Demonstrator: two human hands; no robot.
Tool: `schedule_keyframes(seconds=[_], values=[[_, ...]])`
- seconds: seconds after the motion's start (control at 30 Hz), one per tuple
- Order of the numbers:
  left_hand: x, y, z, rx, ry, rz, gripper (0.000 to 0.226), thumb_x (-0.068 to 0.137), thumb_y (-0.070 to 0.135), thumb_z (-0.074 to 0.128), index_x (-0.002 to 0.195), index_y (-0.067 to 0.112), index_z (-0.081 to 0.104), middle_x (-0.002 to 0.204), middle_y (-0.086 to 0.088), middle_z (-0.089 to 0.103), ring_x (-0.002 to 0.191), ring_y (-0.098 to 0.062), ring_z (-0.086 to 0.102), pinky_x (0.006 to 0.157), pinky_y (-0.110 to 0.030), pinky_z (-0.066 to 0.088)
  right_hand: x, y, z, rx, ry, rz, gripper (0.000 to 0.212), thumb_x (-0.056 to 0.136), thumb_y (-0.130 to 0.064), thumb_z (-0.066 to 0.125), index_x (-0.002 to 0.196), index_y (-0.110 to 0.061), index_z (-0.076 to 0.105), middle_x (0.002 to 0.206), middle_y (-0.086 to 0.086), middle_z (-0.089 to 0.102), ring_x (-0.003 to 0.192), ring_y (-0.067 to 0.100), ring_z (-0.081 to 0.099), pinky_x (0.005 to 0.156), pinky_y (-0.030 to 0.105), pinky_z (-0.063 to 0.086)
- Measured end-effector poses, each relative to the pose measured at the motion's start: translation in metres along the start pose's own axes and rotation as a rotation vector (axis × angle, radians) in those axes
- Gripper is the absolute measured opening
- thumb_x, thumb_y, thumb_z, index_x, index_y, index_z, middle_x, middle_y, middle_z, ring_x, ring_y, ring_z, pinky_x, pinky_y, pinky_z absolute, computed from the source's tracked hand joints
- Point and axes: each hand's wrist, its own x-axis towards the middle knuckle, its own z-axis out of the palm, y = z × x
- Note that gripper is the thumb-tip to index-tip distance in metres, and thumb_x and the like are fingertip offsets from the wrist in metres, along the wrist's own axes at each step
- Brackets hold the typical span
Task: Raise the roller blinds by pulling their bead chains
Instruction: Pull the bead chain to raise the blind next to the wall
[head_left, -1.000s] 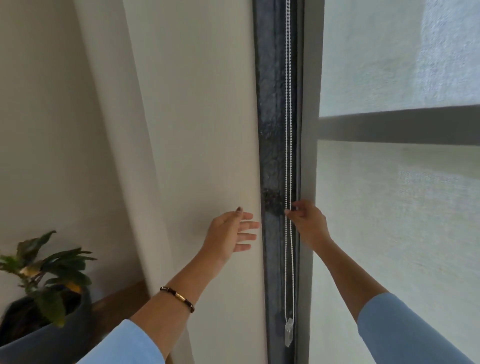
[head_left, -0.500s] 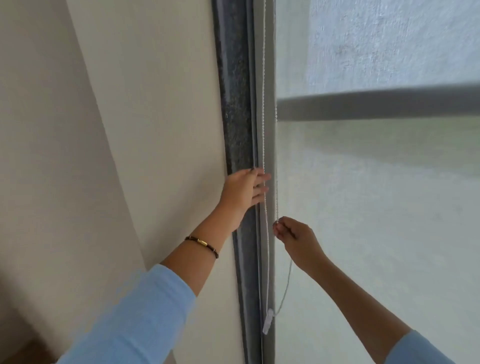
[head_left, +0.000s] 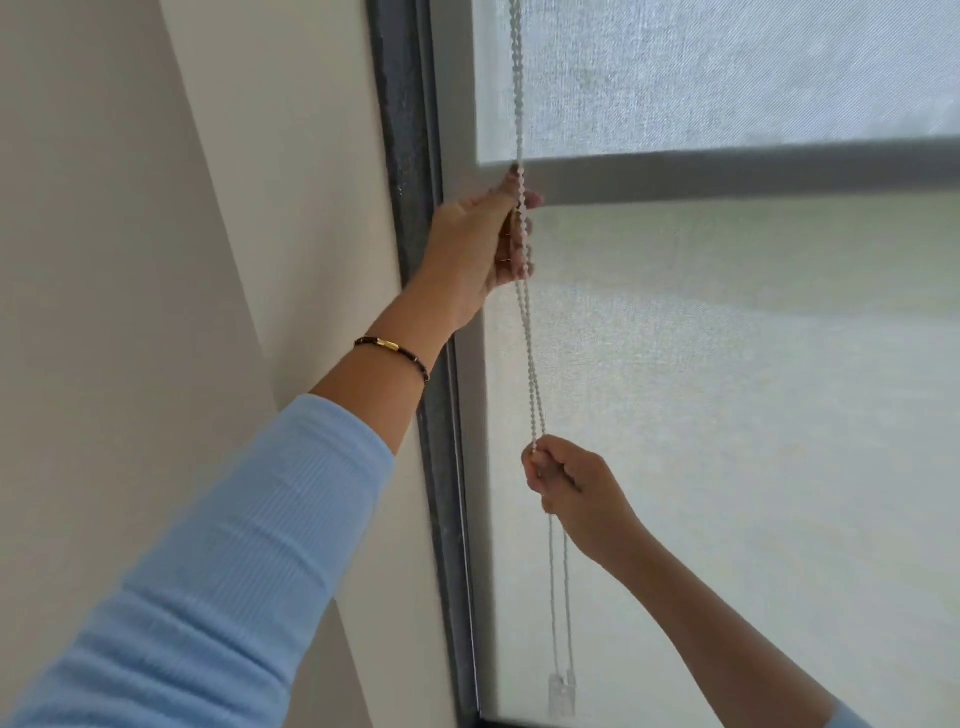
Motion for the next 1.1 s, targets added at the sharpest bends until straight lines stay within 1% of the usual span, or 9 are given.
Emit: schedule_keyframes(seconds=[0.07, 0.13, 0.3, 0.43, 0.63, 0.83, 1.0, 1.07, 1.1], values=[[-0.009, -0.003, 0.002, -0.014, 0.114, 0.089, 0.048, 0.102, 0.045, 0.048, 0.060, 0.021, 0.051, 0.046, 0.008, 0.040, 0.039, -0.010, 0.031, 0.038, -0.025, 0.029, -0.010, 0.006, -0.016, 0.022, 0.079, 0.015, 0.044, 0.100, -0.008, 0.040, 0.065, -0.035, 0.045, 0.065, -0.011, 0.044, 0.056, 0.007, 0.032, 0.052, 0.014, 0.028], [-0.027, -0.010, 0.004, -0.004, 0.264, 0.202, 0.056, 0.103, 0.047, 0.042, 0.052, 0.024, 0.037, 0.044, 0.003, 0.032, 0.037, -0.014, 0.025, 0.039, -0.025, 0.022, -0.016, 0.014, -0.037, -0.041, 0.213, 0.046, 0.041, 0.102, -0.010, 0.041, 0.069, -0.033, 0.050, 0.062, -0.012, 0.045, 0.053, 0.007, 0.032, 0.048, 0.013, 0.027], [-0.081, -0.019, 0.003, -0.024, 0.266, 0.326, 0.056, 0.104, 0.040, 0.042, 0.053, 0.024, 0.025, 0.044, 0.006, 0.024, 0.035, -0.011, 0.020, 0.038, -0.018, 0.020, -0.003, 0.017, -0.078, -0.123, 0.474, 0.094, 0.034, 0.103, -0.014, 0.043, 0.079, -0.031, 0.060, 0.055, -0.014, 0.046, 0.046, 0.005, 0.035, 0.047, 0.022, 0.031], [-0.099, -0.009, 0.007, 0.037, 0.249, 0.363, 0.057, 0.105, 0.036, 0.041, 0.053, 0.022, 0.025, 0.043, 0.006, 0.023, 0.033, -0.010, 0.020, 0.037, -0.018, 0.021, 0.028, -0.008, -0.087, -0.084, 0.513, 0.090, 0.025, 0.102, -0.016, 0.044, 0.091, -0.024, 0.065, 0.066, -0.006, 0.052, 0.055, 0.013, 0.042, 0.055, 0.033, 0.036], [-0.110, -0.006, 0.015, 0.059, 0.263, 0.349, 0.055, 0.106, 0.033, 0.040, 0.063, 0.011, 0.015, 0.048, -0.003, 0.018, 0.037, -0.013, 0.018, 0.037, -0.020, 0.019, 0.062, -0.050, -0.087, 0.003, 0.488, 0.014, 0.027, 0.098, -0.013, 0.043, 0.088, -0.022, 0.067, 0.062, -0.005, 0.047, 0.048, 0.010, 0.036, 0.044, 0.025, 0.032], [-0.086, -0.009, -0.002, 0.143, 0.330, 0.294, 0.056, 0.105, 0.039, 0.041, 0.064, 0.002, 0.028, 0.051, -0.004, 0.028, 0.038, -0.014, 0.026, 0.040, -0.025, 0.027, 0.010, -0.017, -0.033, -0.172, 0.362, 0.031, 0.043, 0.084, 0.010, 0.042, 0.063, -0.027, 0.045, 0.058, -0.010, 0.041, 0.050, 0.003, 0.033, 0.051, 0.025, 0.027], [-0.068, -0.023, -0.023, 0.229, 0.422, 0.187, 0.031, 0.105, 0.029, 0.043, 0.078, 0.016, 0.050, 0.053, 0.006, 0.046, 0.041, -0.010, 0.040, 0.044, -0.029, 0.039, -0.037, 0.017, -0.010, -0.122, 0.333, 0.057, 0.035, 0.096, -0.013, 0.037, 0.065, -0.029, 0.036, 0.052, -0.013, 0.034, 0.049, 0.008, 0.025, 0.047, 0.025, 0.025], [-0.062, -0.020, -0.023, 0.343, 0.499, 0.222, 0.007, 0.101, 0.019, 0.051, 0.097, 0.016, 0.055, 0.070, 0.006, 0.059, 0.060, -0.012, 0.058, 0.062, -0.036, 0.054, -0.036, 0.016, -0.007, -0.164, 0.345, 0.051, 0.045, 0.097, -0.004, 0.039, 0.063, -0.033, 0.035, 0.051, -0.014, 0.036, 0.049, 0.007, 0.026, 0.047, 0.022, 0.027], [-0.061, -0.017, -0.021, 0.392, 0.522, 0.251, 0.013, 0.096, 0.012, 0.055, 0.109, 0.013, 0.054, 0.087, 0.003, 0.062, 0.078, -0.016, 0.063, 0.079, -0.040, 0.056, -0.036, 0.016, -0.005, -0.175, 0.353, 0.051, 0.050, 0.097, 0.001, 0.040, 0.062, -0.034, 0.035, 0.051, -0.014, 0.037, 0.049, 0.007, 0.027, 0.046, 0.018, 0.025]])
